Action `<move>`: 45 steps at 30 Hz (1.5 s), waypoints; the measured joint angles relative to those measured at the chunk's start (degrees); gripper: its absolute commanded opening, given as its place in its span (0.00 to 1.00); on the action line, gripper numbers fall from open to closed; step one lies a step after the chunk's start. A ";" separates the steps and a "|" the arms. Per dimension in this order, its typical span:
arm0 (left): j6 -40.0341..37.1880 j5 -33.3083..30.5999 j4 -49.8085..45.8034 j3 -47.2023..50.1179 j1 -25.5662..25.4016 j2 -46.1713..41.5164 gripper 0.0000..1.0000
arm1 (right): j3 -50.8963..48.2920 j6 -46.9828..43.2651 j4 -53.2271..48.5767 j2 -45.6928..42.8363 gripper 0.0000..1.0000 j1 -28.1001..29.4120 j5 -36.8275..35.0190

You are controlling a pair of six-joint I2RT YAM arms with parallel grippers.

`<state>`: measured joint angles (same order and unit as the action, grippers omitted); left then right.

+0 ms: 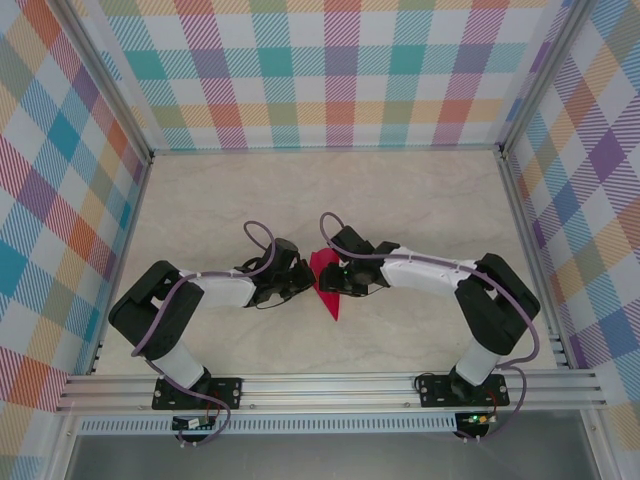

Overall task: Fold a paper plane with a square sheet of paper (pick it up from the middle)
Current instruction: Move a paper plane to the center of the table.

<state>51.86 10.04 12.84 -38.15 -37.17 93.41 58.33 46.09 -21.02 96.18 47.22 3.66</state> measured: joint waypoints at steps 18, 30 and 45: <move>-0.02 0.26 -0.22 0.00 0.15 0.00 0.00 | 3.78 -1.99 -2.25 4.66 0.57 1.86 -1.57; -0.02 0.24 -0.22 0.00 0.20 0.00 0.00 | 6.64 -1.95 -8.59 4.83 0.50 5.42 -9.86; -0.02 0.28 -0.42 0.00 0.24 0.00 0.01 | 9.01 -0.37 -10.12 8.83 0.46 5.77 -11.89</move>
<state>51.83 10.33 12.43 -38.15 -36.93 93.41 67.33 45.71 -31.14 105.01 52.99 -8.23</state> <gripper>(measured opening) 0.046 0.467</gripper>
